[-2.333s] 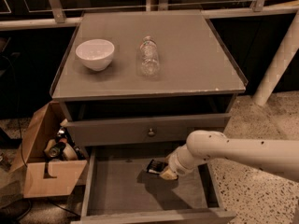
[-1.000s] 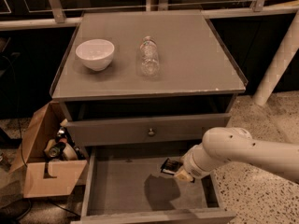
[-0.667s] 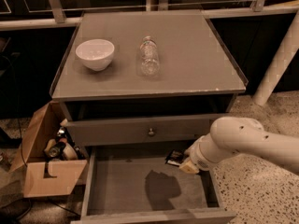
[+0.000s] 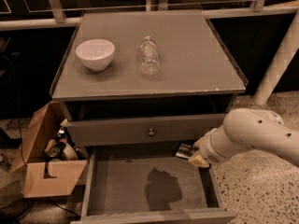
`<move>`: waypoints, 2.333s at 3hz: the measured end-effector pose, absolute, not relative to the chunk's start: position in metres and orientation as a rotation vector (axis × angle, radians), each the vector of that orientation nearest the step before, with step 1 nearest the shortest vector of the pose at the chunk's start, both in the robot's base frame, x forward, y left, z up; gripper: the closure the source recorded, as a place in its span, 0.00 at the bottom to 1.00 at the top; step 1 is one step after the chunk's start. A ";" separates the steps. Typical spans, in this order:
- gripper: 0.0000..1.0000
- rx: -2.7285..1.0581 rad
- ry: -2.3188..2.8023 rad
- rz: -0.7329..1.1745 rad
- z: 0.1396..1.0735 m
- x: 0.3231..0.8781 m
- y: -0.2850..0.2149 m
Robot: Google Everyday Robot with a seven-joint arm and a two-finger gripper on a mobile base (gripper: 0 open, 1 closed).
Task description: Pick rxbar chocolate from middle drawer and place on counter
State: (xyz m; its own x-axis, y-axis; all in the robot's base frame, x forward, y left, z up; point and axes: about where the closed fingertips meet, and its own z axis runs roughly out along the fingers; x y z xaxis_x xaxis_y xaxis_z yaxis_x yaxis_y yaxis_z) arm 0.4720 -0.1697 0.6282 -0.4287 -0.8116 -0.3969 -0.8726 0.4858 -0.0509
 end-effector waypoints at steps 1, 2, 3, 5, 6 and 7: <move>1.00 -1.386 2.370 0.246 0.630 0.475 -0.170; 1.00 -1.326 2.349 0.185 0.665 0.480 -0.190; 1.00 -1.257 2.323 0.078 0.710 0.482 -0.213; 1.00 -1.241 2.310 0.046 0.725 0.483 -0.216; 1.00 -1.186 2.256 -0.032 0.767 0.488 -0.226; 1.00 -1.145 2.187 -0.147 0.821 0.496 -0.235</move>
Offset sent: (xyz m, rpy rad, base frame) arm 0.0138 -0.0516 0.0899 0.0009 -0.1496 -0.1141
